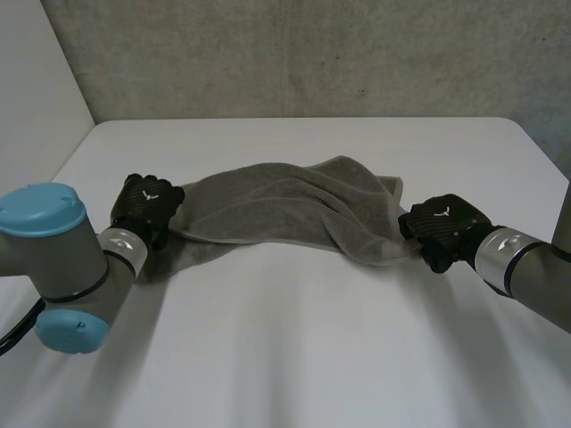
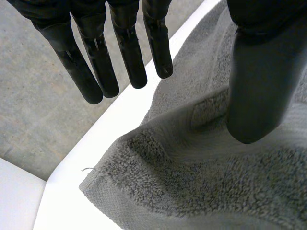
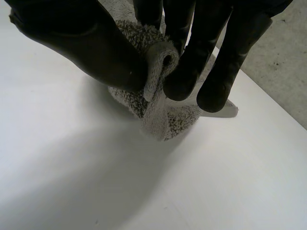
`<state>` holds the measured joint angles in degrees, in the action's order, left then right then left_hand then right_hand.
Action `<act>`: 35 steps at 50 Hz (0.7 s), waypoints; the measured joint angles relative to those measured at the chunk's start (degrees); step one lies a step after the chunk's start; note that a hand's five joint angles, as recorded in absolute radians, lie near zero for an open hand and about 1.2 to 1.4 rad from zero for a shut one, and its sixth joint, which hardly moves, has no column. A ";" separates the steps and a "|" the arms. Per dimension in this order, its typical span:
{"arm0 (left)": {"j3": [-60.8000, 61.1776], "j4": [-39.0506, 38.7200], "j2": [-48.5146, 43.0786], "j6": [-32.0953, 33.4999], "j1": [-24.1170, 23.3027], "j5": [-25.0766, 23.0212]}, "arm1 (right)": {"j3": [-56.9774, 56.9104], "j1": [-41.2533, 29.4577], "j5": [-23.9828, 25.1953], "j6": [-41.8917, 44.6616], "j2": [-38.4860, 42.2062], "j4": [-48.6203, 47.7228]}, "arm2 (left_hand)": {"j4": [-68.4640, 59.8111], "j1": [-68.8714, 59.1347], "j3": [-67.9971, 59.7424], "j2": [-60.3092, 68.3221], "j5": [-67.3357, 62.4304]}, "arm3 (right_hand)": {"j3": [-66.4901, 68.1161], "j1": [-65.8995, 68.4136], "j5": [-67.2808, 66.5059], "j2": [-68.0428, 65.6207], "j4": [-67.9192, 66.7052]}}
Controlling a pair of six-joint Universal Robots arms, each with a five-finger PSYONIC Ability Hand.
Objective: Fold the towel.
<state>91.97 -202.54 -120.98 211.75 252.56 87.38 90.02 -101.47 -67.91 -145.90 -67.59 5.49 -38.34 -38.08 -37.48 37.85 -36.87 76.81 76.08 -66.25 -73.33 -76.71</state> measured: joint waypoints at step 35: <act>-8.48 6.95 -1.14 -0.81 1.01 -0.20 | -2.66 3.15 -0.53 -0.90 -3.96 -2.33 | -48.81 -45.26 -50.78 48.60 -48.08 | 0.00 0.00 0.00 0.00 0.00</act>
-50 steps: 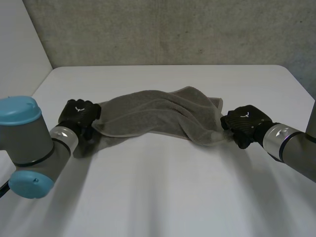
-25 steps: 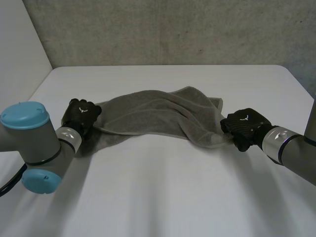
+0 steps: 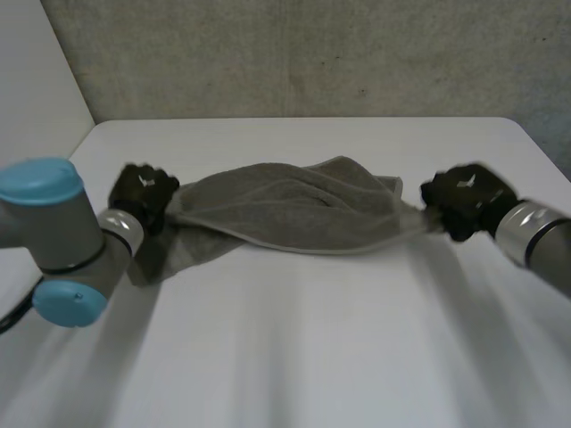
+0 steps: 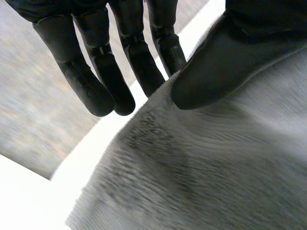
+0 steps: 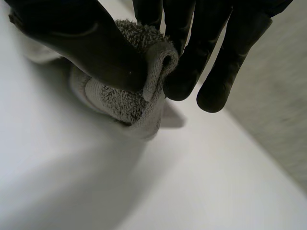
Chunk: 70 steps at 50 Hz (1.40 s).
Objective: Fold the towel.
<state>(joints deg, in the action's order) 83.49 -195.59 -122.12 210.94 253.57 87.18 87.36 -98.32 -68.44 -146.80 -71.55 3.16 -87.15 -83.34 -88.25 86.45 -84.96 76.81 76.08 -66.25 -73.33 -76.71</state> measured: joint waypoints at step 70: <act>-49.92 33.95 -7.36 -20.96 -4.59 2.70 | -30.71 -7.00 -16.34 6.54 9.18 3.32 | -0.28 0.00 -0.46 0.76 -0.01 | 0.29 0.01 -0.18 0.00 -0.52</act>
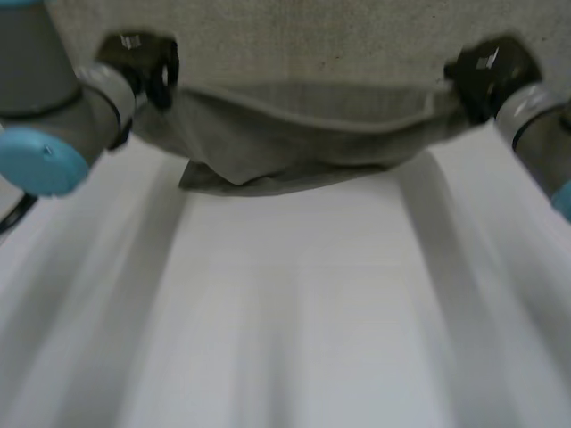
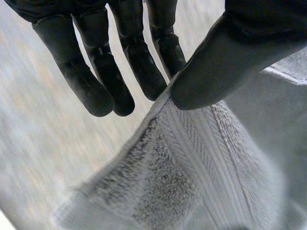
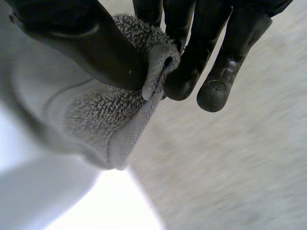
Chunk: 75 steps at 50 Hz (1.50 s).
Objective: Fold the towel.
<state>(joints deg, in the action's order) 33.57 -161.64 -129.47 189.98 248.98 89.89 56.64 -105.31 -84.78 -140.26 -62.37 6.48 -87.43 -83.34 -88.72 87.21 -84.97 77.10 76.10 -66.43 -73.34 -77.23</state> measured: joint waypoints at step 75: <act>60.62 -38.58 15.52 12.94 7.07 -11.71 | 22.15 12.05 12.29 -3.67 -2.71 8.91 | 0.00 0.00 -0.14 0.20 0.00 | 0.10 0.02 0.00 0.00 0.00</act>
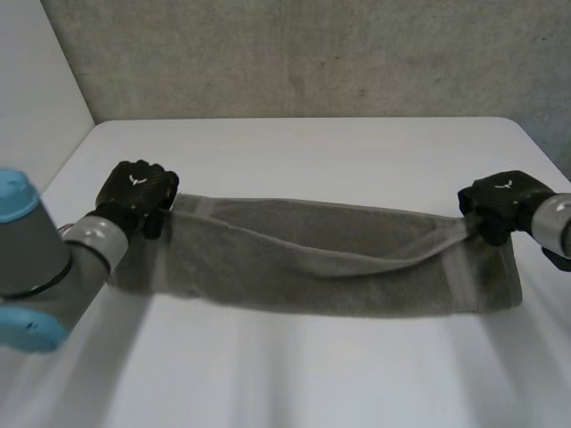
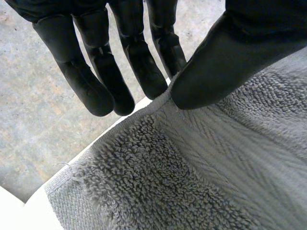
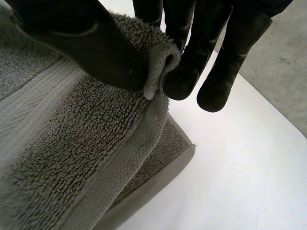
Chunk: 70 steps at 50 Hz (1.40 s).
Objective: Fold the towel.
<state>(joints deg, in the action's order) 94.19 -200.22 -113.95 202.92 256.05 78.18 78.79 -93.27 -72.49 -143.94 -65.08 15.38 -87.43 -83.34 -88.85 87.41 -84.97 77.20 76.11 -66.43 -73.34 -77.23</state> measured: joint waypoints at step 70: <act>4.37 -1.86 3.23 -2.42 -5.79 5.20 | 13.67 1.07 1.49 -5.85 -1.67 -9.65 | 72.12 68.12 74.70 -72.74 72.15 | -52.50 -51.73 50.69 49.47 52.28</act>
<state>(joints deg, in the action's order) 98.55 -202.08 -110.73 200.50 250.26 83.38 92.46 -92.20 -71.00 -149.78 -66.75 5.73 -15.30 -15.22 -14.15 14.67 -12.82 24.71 24.39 -15.74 -23.86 -24.95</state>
